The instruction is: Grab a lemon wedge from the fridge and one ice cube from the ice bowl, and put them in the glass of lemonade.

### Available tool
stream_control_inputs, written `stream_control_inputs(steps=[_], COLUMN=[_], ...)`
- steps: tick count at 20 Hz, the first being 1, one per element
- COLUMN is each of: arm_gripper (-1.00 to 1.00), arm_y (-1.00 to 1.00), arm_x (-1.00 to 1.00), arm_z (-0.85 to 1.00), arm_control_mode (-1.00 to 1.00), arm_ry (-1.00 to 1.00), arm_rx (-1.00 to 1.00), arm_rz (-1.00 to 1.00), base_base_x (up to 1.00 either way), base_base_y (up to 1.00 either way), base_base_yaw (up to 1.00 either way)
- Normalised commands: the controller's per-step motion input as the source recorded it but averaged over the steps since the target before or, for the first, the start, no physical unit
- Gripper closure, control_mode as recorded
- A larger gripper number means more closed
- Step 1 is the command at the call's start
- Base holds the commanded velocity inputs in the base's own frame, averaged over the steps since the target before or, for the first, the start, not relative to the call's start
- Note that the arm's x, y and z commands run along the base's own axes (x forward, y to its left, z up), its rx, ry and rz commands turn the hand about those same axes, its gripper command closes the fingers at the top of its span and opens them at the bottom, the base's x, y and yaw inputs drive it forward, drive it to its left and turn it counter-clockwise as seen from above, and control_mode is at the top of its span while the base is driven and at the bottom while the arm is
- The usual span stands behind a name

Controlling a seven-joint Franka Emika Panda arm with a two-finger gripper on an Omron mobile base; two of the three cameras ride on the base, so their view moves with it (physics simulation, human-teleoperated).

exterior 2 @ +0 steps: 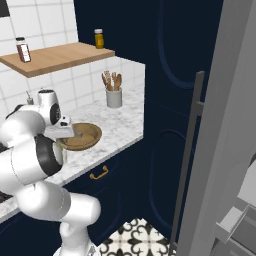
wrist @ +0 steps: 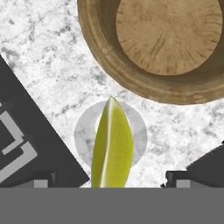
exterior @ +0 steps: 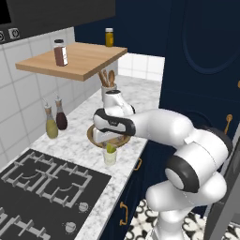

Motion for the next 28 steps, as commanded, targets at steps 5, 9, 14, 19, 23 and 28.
stream_control_inputs(steps=[5,9,14,19,23,28], arm_gripper=[-1.00,-1.00,-1.00,-1.00,-1.00,-1.00], arm_y=[-0.03,0.00,-0.17,-0.47,-0.57,-0.65], arm_x=[-0.34,-0.44,-0.67,-0.61,-0.43,-0.58], arm_z=[0.21,0.28,0.17,0.17,0.90,0.51], arm_control_mode=[-1.00,-1.00,-1.00,-1.00,-1.00,-1.00], arm_ry=[-0.04,-0.07,-0.11,0.00,0.12,0.08], arm_rx=[0.05,0.06,0.10,0.05,-0.01,-0.03], arm_rz=[0.00,0.00,0.00,0.00,0.00,-0.01], base_base_x=[0.00,0.00,0.00,0.00,0.00,0.00], base_base_y=[0.00,0.00,0.00,0.00,0.00,0.00], base_base_yaw=[0.00,0.00,0.00,0.00,0.00,0.00])
